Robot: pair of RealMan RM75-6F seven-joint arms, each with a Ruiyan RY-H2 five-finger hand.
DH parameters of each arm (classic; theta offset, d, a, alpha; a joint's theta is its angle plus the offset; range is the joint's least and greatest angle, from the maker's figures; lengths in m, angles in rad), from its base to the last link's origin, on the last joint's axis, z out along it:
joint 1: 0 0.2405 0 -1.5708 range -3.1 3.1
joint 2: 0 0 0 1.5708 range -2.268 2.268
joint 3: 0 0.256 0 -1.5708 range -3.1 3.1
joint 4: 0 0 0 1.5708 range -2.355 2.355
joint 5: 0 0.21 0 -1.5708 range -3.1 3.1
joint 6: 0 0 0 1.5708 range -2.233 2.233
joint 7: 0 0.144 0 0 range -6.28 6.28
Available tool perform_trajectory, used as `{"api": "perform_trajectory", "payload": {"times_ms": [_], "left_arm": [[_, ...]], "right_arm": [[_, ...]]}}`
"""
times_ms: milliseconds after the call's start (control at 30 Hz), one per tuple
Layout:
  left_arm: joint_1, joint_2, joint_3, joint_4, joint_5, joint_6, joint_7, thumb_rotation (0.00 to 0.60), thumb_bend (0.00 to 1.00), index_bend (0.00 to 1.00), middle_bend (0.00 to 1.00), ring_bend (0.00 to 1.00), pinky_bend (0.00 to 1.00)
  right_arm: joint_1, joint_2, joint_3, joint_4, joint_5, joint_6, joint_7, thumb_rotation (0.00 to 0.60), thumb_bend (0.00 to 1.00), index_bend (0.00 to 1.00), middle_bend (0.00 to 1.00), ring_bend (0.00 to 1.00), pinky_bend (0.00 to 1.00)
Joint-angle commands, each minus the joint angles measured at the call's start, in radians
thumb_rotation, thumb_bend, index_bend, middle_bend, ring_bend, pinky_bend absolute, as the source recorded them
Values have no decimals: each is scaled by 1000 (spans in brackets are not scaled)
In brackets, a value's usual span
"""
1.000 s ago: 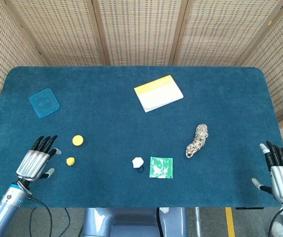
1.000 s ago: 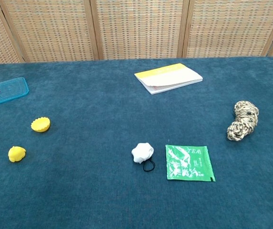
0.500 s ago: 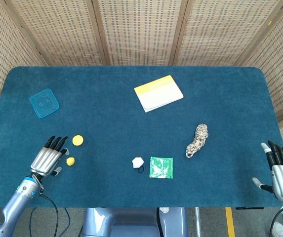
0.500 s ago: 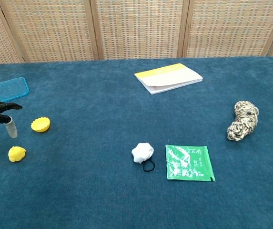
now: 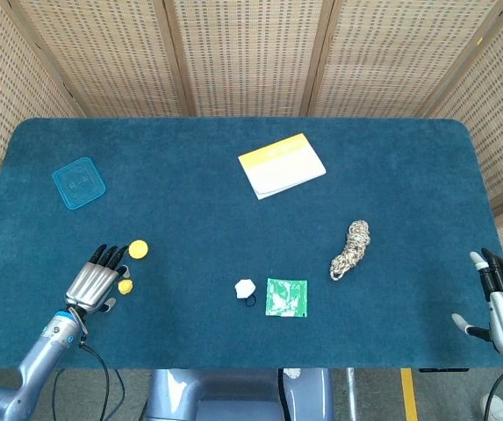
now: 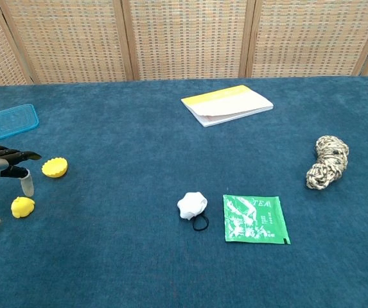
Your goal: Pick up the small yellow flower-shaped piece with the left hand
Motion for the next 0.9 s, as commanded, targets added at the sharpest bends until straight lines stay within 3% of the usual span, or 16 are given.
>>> {"api": "perform_trajectory", "payload": {"times_ms": [33, 333, 900], "left_arm": [[-6, -7, 2, 6, -5, -2, 2, 600, 278, 355, 0, 0, 0], [-23, -29, 12, 17, -11, -5, -2, 600, 348, 405, 0, 0, 0], [-27, -39, 36, 34, -8, 18, -22, 600, 352, 472, 0, 0, 0]], "right_arm": [[0, -1, 0, 1, 0, 0, 1, 600, 0, 0, 0, 0, 0], [0, -2, 3, 7, 0, 2, 13, 600, 0, 0, 0, 0, 0], [0, -8, 8, 17, 0, 8, 32, 600, 0, 0, 0, 0, 0]]}}
